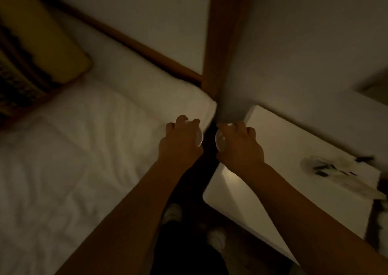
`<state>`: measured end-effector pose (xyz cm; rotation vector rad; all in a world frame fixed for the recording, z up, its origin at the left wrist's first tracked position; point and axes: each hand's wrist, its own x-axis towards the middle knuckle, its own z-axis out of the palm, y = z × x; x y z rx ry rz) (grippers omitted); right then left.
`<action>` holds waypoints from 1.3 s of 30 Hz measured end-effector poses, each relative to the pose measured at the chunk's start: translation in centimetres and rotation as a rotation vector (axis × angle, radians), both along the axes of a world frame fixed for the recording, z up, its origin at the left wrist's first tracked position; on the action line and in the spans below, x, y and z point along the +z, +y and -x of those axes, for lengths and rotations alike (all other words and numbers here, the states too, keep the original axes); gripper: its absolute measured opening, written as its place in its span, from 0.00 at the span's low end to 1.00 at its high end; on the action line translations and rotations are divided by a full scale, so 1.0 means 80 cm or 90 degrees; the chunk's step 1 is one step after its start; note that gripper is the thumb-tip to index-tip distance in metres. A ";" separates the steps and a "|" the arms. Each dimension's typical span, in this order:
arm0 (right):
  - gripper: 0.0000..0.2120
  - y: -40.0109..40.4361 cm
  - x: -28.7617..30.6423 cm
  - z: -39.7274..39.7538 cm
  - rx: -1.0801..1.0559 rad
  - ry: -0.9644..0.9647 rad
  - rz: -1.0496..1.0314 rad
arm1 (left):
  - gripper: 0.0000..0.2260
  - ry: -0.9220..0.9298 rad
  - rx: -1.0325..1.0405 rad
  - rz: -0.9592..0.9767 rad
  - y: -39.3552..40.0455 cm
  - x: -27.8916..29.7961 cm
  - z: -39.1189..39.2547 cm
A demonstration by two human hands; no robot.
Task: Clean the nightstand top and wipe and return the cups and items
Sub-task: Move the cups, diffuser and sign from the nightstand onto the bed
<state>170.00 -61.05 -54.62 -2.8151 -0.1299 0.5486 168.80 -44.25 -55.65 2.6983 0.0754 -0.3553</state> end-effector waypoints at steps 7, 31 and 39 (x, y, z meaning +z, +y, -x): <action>0.37 0.177 0.005 0.024 0.261 -0.022 0.007 | 0.31 -0.020 0.222 -0.014 0.160 0.018 0.104; 0.35 0.637 -0.083 0.387 0.663 -0.019 0.030 | 0.29 0.054 0.683 -0.022 0.508 -0.063 0.559; 0.35 0.636 -0.098 0.385 0.671 -0.044 0.063 | 0.30 0.062 0.649 -0.031 0.511 -0.084 0.558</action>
